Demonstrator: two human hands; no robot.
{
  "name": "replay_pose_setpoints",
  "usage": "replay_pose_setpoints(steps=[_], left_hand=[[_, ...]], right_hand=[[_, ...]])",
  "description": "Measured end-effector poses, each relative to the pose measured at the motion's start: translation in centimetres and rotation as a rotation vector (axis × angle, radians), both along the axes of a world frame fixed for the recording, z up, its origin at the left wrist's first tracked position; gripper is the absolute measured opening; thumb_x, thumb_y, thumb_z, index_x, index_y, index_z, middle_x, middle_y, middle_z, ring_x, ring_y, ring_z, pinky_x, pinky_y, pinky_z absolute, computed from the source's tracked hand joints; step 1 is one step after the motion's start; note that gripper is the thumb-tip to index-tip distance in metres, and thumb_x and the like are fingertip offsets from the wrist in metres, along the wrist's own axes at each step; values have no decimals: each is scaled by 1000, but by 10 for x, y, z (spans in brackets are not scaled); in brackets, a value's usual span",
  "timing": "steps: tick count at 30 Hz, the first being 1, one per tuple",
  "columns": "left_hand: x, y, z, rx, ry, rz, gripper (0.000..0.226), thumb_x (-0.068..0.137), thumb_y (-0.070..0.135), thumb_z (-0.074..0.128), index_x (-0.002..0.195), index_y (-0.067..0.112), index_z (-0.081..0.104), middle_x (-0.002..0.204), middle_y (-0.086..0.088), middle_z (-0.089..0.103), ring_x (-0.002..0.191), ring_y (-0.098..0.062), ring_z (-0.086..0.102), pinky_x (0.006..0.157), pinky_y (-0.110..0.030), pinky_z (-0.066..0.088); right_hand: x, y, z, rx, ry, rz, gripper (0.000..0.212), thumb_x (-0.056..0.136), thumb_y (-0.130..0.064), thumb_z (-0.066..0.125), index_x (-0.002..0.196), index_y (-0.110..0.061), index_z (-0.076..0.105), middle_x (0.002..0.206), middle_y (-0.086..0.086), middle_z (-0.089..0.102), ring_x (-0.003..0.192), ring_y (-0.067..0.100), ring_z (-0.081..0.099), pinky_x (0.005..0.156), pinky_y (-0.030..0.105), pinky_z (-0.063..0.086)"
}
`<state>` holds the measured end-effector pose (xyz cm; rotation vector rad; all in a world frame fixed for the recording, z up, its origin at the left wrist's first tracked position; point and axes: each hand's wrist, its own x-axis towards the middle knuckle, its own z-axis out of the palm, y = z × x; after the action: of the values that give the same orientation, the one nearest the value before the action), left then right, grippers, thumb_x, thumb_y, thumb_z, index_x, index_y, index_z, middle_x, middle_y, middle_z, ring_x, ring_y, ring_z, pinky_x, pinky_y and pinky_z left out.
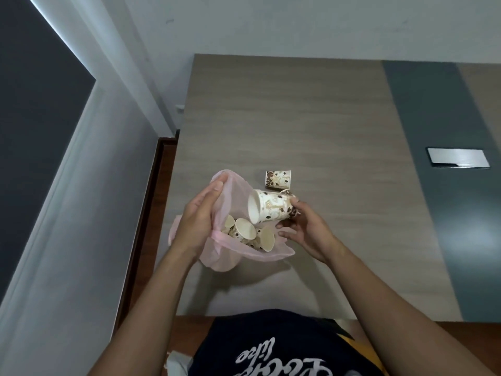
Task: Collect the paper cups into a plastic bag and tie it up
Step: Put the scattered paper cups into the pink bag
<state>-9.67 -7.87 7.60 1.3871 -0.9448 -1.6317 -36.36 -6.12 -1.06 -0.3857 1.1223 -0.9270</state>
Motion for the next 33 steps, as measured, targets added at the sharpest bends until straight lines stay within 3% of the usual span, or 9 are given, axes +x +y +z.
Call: replay_pose_setpoints(steps=[10,15,19,22,25,27,29,31,33], left_hand=[[-16,-9,7,-46,-49,-153,45,113,49,60,155,34,67,158,20,66,154,-4,54,136,-46,35],[-17,-15,2,-95,-53,-167,49,107,51,64,152,33,69,159,17,65,157,-8,51,136,-52,33],[-14,-22,-4,-145,-159,-195,42,115,23,60,154,34,67,160,22,64,155,-1,51,135,-44,35],[-11,-27,-8,-149,-251,-181,61,111,-1,50,155,39,66,160,26,62,112,15,67,106,-19,52],[-6,-31,-14,-129,-305,-138,65,109,-1,49,151,46,68,155,17,68,60,-1,59,61,-19,52],[-3,-34,-18,-131,-336,-107,63,110,1,49,148,48,70,155,14,68,81,-15,77,75,-32,65],[1,-36,-21,-119,-374,-100,62,110,3,51,146,49,71,160,17,64,137,-30,69,119,-56,54],[3,-38,-23,-104,-399,-89,60,110,5,53,144,50,72,162,18,61,151,-20,59,128,-57,46],[5,-40,-24,-92,-417,-75,59,110,6,53,143,50,73,161,18,63,150,-31,60,127,-61,46]], right_hand=[[74,11,-2,-104,408,279,44,97,-50,79,127,-19,69,111,-1,84,102,22,81,85,35,59],[94,11,-9,-270,700,424,30,106,-49,65,129,-30,71,112,-19,75,92,-6,69,90,23,51],[96,9,-7,-319,834,525,40,111,-51,55,144,-35,69,142,-16,72,116,13,74,105,32,54],[87,9,-8,-337,846,538,36,111,-42,57,142,-32,72,141,-9,73,114,15,73,106,34,54],[68,1,-15,-336,899,364,31,110,-41,61,124,-21,80,122,-3,80,95,12,77,94,38,61],[52,-6,-20,-318,912,216,29,111,-40,59,109,-19,78,105,-7,81,78,7,75,81,34,61],[36,-12,-23,-273,965,49,24,111,-39,58,104,-20,72,103,-6,78,79,12,72,77,33,57],[19,-18,-38,-190,1030,-90,16,110,-38,59,106,-23,63,113,2,71,94,20,69,84,35,53],[4,-28,-55,-40,963,-153,19,106,-44,61,108,-26,56,127,11,64,100,27,70,90,42,57]])
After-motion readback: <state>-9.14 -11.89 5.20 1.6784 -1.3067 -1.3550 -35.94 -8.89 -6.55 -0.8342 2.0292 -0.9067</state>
